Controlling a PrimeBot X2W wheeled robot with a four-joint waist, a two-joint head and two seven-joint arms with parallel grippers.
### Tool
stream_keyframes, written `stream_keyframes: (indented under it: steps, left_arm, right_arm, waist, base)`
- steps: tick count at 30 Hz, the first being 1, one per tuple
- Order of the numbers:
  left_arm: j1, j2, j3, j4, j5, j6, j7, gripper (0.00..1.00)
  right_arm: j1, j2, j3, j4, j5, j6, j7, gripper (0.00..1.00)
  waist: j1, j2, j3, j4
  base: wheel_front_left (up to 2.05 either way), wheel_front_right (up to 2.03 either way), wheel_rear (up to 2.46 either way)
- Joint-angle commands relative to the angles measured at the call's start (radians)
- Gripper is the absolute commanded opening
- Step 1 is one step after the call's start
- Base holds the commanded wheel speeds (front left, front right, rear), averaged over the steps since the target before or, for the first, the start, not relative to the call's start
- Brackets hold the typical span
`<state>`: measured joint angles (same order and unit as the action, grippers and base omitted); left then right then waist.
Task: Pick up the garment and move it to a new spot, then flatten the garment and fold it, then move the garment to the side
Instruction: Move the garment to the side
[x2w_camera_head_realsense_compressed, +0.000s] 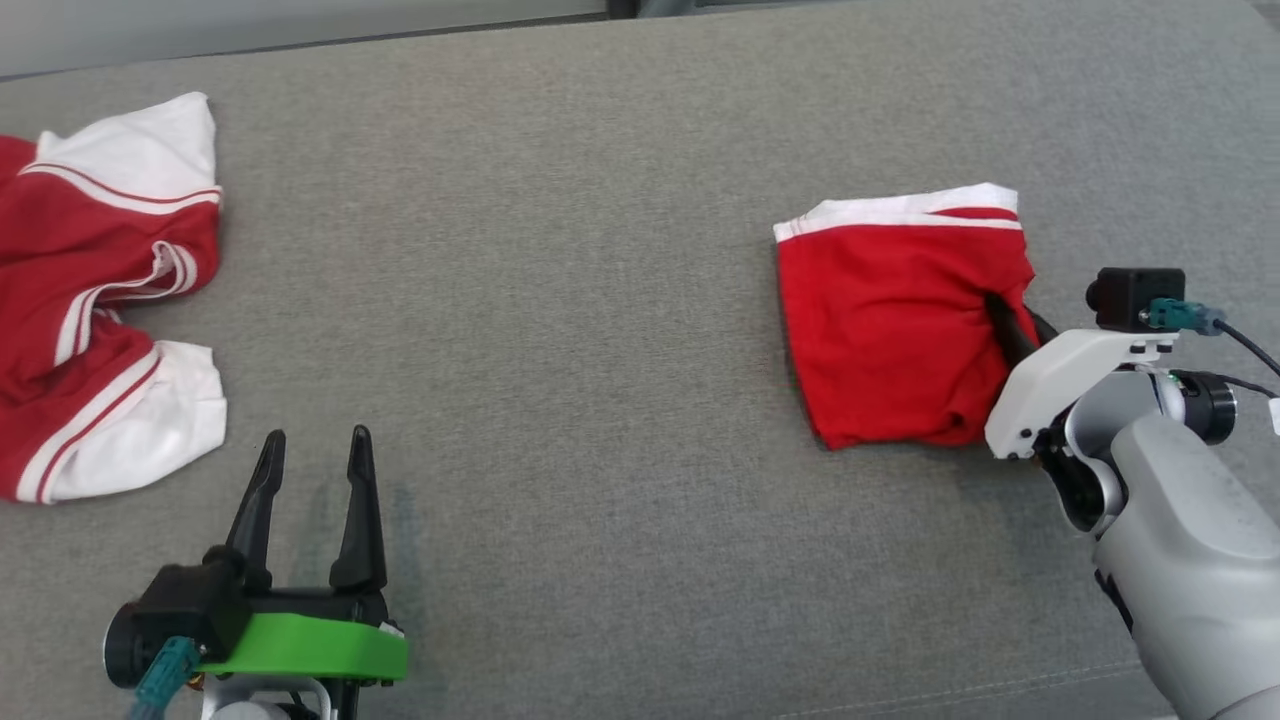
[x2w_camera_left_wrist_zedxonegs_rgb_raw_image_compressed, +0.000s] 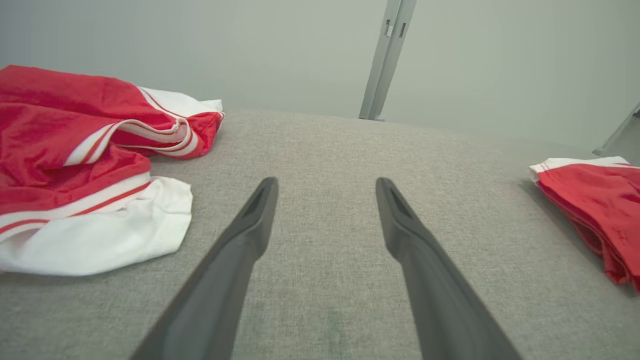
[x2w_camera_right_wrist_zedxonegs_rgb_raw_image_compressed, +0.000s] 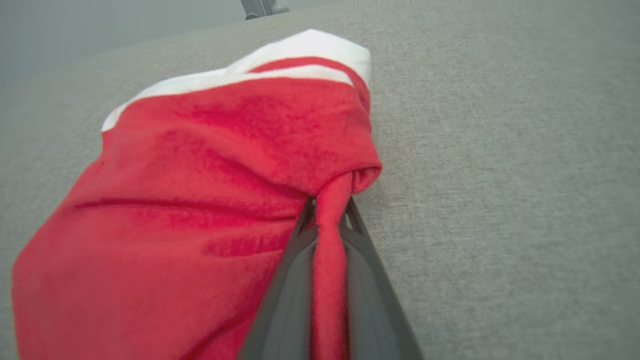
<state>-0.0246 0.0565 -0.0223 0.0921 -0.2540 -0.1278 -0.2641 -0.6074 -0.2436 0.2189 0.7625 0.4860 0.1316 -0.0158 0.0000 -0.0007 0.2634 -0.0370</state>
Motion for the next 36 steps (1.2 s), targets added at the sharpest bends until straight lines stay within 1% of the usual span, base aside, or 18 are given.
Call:
stream_keyframes:
  steps: [1, 6, 10, 13, 16, 20, 24, 25, 26, 27, 31, 34, 36]
  left_arm:
    - [-0.02, 0.015, -0.002, -0.004, 0.008, -0.004, 0.0, 1.0]
    - [-0.07, 0.049, -0.041, -0.027, 0.012, -0.004, 0.0, 1.0]
    - [-0.103, 0.068, -0.061, -0.036, 0.008, -0.004, 0.0, 1.0]
    - [-0.115, 0.079, -0.069, -0.037, 0.007, -0.004, 0.0, 1.0]
    - [-0.126, 0.083, -0.072, -0.039, 0.004, -0.004, 0.0, 1.0]
    - [-0.129, 0.08, -0.062, -0.041, -0.004, -0.004, 0.0, 1.0]
    - [-0.126, 0.072, -0.063, -0.041, -0.007, -0.004, 0.0, 1.0]
    - [-0.126, 0.069, -0.061, -0.042, -0.008, -0.004, 0.0, 1.0]
    - [-0.125, 0.064, -0.058, -0.044, -0.009, -0.004, 0.0, 1.0]
    - [-0.123, 0.06, -0.058, -0.044, -0.009, -0.004, 0.0, 1.0]
    - [-0.101, 0.046, -0.063, -0.038, -0.005, -0.004, 0.0, 1.0]
    - [-0.085, 0.034, -0.056, -0.034, -0.014, -0.004, 0.0, 1.0]
    - [-0.071, 0.026, -0.051, -0.027, -0.023, -0.004, 0.0, 1.0]
  right_arm:
    - [-0.016, -0.008, -0.002, 0.009, -0.012, -0.002, -0.012, 0.0]
    - [-0.088, -0.037, -0.039, 0.061, -0.042, -0.002, -0.064, 0.0]
    - [-0.169, -0.07, -0.07, 0.104, -0.077, -0.002, -0.096, 0.0]
    - [-0.239, -0.105, -0.096, 0.141, -0.111, -0.002, -0.09, 0.0]
    - [-0.307, -0.154, -0.121, 0.18, -0.143, -0.002, -0.064, 0.0]
    - [-0.387, -0.229, -0.168, 0.242, -0.197, -0.002, -0.029, 0.0]
    - [-0.442, -0.281, -0.221, 0.305, -0.272, -0.002, -0.021, 0.0]
    - [-0.455, -0.295, -0.244, 0.321, -0.294, -0.002, -0.029, 0.18]
    - [-0.466, -0.306, -0.264, 0.335, -0.317, -0.002, -0.036, 0.57]
    - [-0.473, -0.313, -0.283, 0.35, -0.346, -0.002, -0.041, 1.0]
    - [-0.498, -0.327, -0.365, 0.363, -0.455, -0.002, -0.104, 1.0]
    - [-0.482, -0.297, -0.435, 0.337, -0.518, -0.002, -0.176, 1.0]
    - [-0.457, -0.263, -0.477, 0.308, -0.545, -0.002, -0.212, 1.0]
  waist:
    - [0.0, 0.0007, 0.066, -0.081]
    - [0.0, 0.0007, 0.131, -0.129]
    - [0.0, 0.0007, 0.174, -0.129]
    - [0.0, 0.0007, 0.207, -0.112]
    - [0.0, 0.0007, 0.238, -0.079]
    - [0.0, 0.0007, 0.27, -0.032]
    - [0.0, 0.0007, 0.284, 0.003]
    - [0.0, 0.0007, 0.285, 0.009]
    - [0.0, 0.0007, 0.286, 0.014]
    - [0.0, 0.0007, 0.283, 0.017]
    - [0.0, 0.0007, 0.259, 0.017]
    - [0.0, 0.0007, 0.215, 0.011]
    - [0.0, 0.0007, 0.173, 0.006]
  base:
    - [0.0, 0.0, 0.0]
    - [0.0, 0.0, 0.0]
    - [0.0, 0.0, 0.0]
    - [0.0, 0.0, 0.0]
    - [0.0, 0.0, 0.0]
    - [0.0, 0.0, 0.0]
    - [0.0, 0.0, 0.0]
    - [0.0, 0.0, 0.0]
    - [0.0, 0.0, 0.0]
    - [0.0, 0.0, 0.0]
    - [0.0, 0.0, 0.0]
    - [0.0, 0.0, 0.0]
    - [0.0, 0.0, 0.0]
